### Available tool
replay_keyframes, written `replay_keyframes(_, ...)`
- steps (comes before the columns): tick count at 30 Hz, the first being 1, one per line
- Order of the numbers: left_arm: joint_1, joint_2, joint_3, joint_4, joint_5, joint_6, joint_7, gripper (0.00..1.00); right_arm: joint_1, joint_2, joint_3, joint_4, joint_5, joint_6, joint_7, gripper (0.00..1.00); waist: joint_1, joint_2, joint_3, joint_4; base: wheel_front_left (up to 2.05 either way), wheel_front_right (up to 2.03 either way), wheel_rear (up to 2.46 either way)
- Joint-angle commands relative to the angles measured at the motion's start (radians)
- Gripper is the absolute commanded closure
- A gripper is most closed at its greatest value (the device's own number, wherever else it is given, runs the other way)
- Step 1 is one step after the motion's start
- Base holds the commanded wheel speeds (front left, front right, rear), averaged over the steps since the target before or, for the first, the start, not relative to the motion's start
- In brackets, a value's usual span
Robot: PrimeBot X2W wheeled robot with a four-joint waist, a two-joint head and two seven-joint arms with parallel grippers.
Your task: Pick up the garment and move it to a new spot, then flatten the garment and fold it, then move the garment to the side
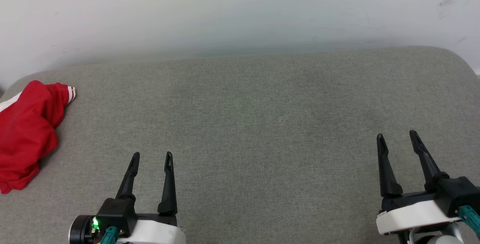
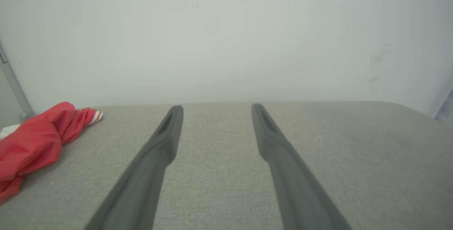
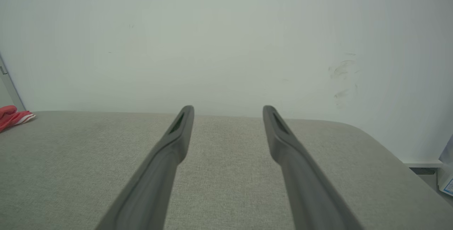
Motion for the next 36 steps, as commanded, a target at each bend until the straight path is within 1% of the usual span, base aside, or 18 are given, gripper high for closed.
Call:
replay_keyframes(1, 0.011, -0.003, 0.007, -0.003, 0.023, -0.007, -0.008, 0.00, 0.014, -0.001, 0.003, 0.000, -0.020, 0.000, -0.009, 0.00, 0.0000, 0.0000, 0.000, 0.000, 0.00, 0.00, 0.00)
replay_keyframes(12, 0.019, -0.026, 0.032, -0.014, 0.117, -0.043, -0.029, 0.00, 0.015, -0.001, 0.012, 0.004, -0.088, 0.000, -0.028, 0.00, 0.0000, 0.0000, 0.006, 0.001, 0.00, 0.00, 0.00)
replay_keyframes(22, 0.022, -0.036, 0.059, -0.003, 0.101, -0.058, -0.027, 0.00, 0.025, -0.001, 0.023, 0.009, -0.069, 0.000, -0.027, 0.00, 0.0000, 0.0000, 0.000, 0.024, 0.00, 0.00, 0.00)
replay_keyframes(29, 0.027, -0.038, 0.082, 0.004, 0.101, -0.065, -0.027, 0.00, 0.033, -0.001, 0.058, 0.007, -0.052, 0.000, -0.027, 0.00, 0.0000, 0.0000, -0.008, 0.073, 0.00, 0.00, 0.00)
replay_keyframes(31, 0.034, -0.038, 0.091, 0.014, 0.083, -0.059, -0.027, 0.00, 0.037, -0.001, 0.067, 0.006, -0.048, 0.000, -0.027, 0.00, 0.0000, 0.0000, -0.012, 0.097, 0.00, 0.00, 0.00)
replay_keyframes(36, 0.039, -0.038, 0.107, 0.015, 0.093, -0.060, -0.027, 0.00, 0.051, -0.001, 0.089, 0.012, -0.045, 0.000, -0.027, 0.00, 0.0000, 0.0000, -0.025, 0.165, 0.00, 0.00, 0.00)
